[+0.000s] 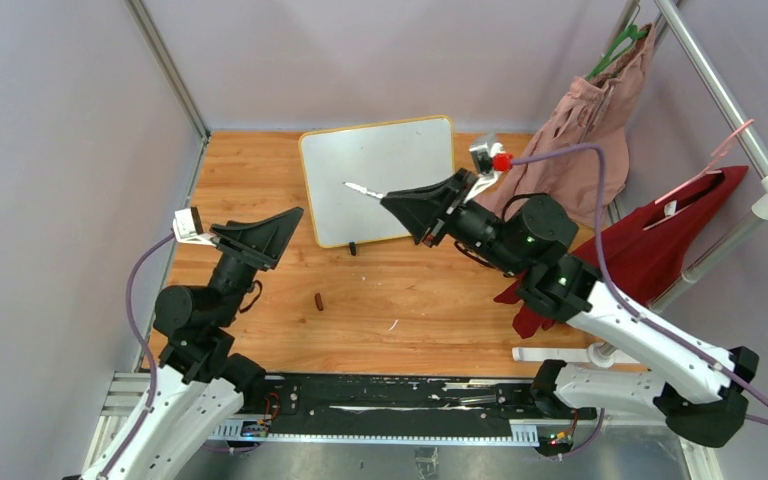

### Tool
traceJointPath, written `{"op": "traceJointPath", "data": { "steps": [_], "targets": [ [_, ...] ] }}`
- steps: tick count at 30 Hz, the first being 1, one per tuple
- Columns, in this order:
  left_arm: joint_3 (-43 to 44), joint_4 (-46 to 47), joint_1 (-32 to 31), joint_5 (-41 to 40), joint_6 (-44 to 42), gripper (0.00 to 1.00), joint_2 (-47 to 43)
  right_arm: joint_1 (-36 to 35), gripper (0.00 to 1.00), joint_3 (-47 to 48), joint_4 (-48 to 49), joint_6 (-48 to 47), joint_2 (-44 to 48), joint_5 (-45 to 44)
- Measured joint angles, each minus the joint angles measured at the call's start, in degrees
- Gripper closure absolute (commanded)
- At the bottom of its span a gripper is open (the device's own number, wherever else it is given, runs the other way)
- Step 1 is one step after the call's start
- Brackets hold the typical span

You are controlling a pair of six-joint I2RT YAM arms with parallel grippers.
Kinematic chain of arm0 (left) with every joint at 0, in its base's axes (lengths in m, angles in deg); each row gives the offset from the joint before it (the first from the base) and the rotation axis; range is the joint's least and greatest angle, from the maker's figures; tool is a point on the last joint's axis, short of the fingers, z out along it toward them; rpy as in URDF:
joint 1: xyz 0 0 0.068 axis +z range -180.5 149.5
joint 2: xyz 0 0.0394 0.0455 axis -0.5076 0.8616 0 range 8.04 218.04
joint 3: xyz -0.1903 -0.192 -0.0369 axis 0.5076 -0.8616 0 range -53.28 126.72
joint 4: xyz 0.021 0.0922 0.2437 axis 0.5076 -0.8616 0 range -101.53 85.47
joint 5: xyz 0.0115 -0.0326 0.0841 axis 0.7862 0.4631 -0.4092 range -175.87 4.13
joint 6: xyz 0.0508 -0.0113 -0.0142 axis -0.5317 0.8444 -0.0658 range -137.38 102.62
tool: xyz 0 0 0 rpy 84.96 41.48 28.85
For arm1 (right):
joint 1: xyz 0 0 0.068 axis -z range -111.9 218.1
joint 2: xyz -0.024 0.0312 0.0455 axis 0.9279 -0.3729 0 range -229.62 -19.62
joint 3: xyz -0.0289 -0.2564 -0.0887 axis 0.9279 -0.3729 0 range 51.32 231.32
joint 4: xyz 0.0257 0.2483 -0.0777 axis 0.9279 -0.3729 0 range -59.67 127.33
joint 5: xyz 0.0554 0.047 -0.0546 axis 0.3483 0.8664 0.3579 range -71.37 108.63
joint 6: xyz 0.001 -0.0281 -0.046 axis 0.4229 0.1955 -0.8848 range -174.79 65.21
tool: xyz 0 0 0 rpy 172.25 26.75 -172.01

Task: Write a sentence on the whiteboard

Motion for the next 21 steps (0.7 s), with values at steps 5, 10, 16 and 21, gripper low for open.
{"op": "traceJointPath", "data": {
  "steps": [5,10,16,21],
  "targets": [
    [4.8,-16.9,0.0,-4.6,-15.1,0.04,-3.3,0.0,1.0,-1.9,-8.9,-7.0,6.3,-12.3],
    [12.2,-32.4,0.0,-11.9,-31.8,0.04,0.5,0.0,1.0,-7.2,-15.8,-12.1,9.7,-22.4],
    [19.2,-40.6,0.1,-15.6,-45.2,0.01,16.1,0.0,1.0,-11.8,-20.9,-14.8,9.5,-26.1],
    [18.4,-42.4,7.1,-10.9,-47.8,0.01,24.4,0.0,1.0,-13.4,-21.7,-15.7,10.2,-26.4]
  ]
}}
